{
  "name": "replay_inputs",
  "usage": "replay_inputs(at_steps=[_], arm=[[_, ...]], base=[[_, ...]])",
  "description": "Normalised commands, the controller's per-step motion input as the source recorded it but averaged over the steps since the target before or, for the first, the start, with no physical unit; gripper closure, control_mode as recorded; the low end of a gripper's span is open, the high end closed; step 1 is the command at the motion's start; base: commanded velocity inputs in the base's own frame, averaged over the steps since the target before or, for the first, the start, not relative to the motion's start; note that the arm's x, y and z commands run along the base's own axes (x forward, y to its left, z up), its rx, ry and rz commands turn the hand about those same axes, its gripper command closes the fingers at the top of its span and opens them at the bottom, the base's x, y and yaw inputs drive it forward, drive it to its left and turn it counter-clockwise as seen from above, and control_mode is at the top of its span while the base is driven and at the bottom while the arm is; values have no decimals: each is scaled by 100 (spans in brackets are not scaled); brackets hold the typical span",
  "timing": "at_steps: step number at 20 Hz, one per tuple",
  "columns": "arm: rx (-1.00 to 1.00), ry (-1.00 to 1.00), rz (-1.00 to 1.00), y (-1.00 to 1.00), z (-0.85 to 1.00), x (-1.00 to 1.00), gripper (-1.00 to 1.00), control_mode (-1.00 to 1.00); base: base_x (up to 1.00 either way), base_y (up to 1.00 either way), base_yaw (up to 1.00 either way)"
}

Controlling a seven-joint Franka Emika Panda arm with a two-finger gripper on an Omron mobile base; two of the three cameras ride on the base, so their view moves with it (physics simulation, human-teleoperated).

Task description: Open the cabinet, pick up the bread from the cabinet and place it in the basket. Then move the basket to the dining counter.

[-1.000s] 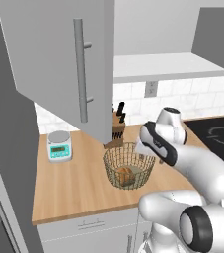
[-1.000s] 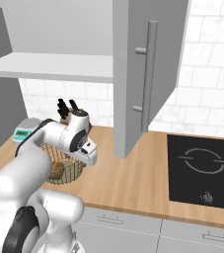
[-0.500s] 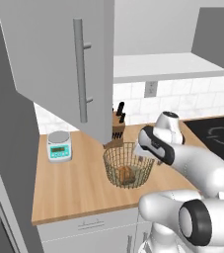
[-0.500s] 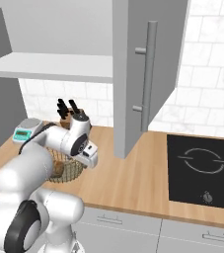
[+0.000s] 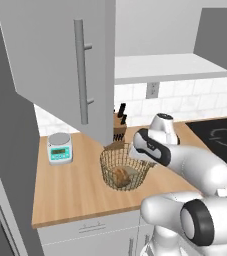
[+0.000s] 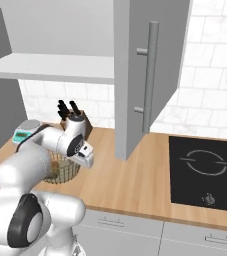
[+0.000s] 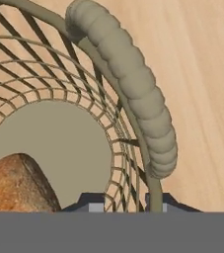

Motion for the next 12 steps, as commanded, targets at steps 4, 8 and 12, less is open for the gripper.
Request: replay_inputs(at_steps=[4, 8, 12], arm=[[-6, 1, 4, 9, -11, -36, 100, -100], [-9, -2, 0, 1, 39, -66, 100, -100], [-11, -15, -1, 0, 75, -76, 100, -100]], base=[[0, 0, 0], [0, 0, 0], [0, 0, 0]])
